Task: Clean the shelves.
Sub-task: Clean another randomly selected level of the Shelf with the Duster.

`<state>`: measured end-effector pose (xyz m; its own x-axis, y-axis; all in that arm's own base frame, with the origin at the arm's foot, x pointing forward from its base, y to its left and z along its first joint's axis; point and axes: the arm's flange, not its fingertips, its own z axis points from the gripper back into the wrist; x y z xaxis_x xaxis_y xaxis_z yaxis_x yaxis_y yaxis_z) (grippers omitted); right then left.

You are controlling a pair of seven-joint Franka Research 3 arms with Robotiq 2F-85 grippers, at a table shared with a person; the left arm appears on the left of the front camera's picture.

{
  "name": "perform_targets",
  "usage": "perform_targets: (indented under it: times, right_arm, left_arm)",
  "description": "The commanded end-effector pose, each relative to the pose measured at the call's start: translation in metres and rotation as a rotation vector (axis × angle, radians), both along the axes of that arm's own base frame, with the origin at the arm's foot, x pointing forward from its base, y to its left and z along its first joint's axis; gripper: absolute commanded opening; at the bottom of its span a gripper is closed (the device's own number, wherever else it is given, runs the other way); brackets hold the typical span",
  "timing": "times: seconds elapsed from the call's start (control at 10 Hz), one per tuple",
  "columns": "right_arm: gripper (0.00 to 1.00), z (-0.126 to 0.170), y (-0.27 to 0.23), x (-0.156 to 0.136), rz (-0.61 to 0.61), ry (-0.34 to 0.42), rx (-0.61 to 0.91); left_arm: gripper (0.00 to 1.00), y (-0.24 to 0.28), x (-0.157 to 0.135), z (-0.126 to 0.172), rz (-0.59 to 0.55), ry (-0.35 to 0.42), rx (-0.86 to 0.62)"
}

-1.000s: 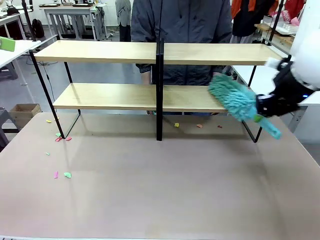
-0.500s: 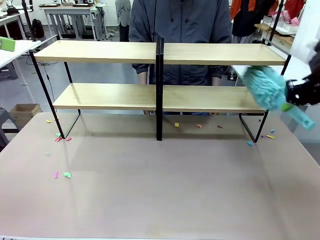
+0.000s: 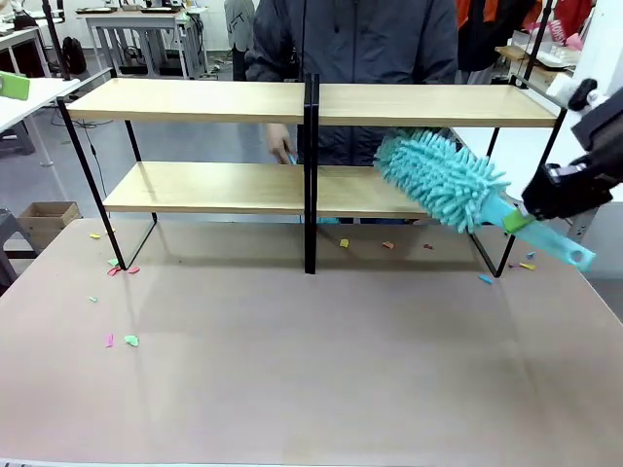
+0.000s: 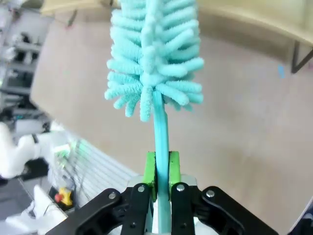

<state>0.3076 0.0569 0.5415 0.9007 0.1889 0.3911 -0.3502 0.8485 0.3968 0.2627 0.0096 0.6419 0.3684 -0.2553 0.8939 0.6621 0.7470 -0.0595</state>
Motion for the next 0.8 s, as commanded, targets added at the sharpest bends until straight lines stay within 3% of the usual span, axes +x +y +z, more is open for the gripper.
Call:
perform_targets:
  times: [0.0, 0.4, 0.5, 0.7]
  right_arm:
    - [0.12, -0.018, -0.031, -0.036, 0.174, 0.084, 0.073]
    - [0.12, 0.015, -0.132, -0.079, 0.465, 0.202, 0.155]
    - [0.12, 0.03, -0.164, -0.092, 0.516, 0.19, 0.207]
    - [0.12, 0.065, -0.21, -0.114, 0.543, 0.053, 0.287]
  left_arm:
    - [1.0, 0.001, 0.0, 0.0, -0.012, -0.006, -0.003]
    - [1.0, 0.001, 0.0, 0.0, -0.012, -0.006, -0.003]
    - [1.0, 0.001, 0.0, 0.0, -0.012, -0.006, -0.003]
    - [1.0, 0.001, 0.0, 0.0, -0.012, -0.006, -0.003]
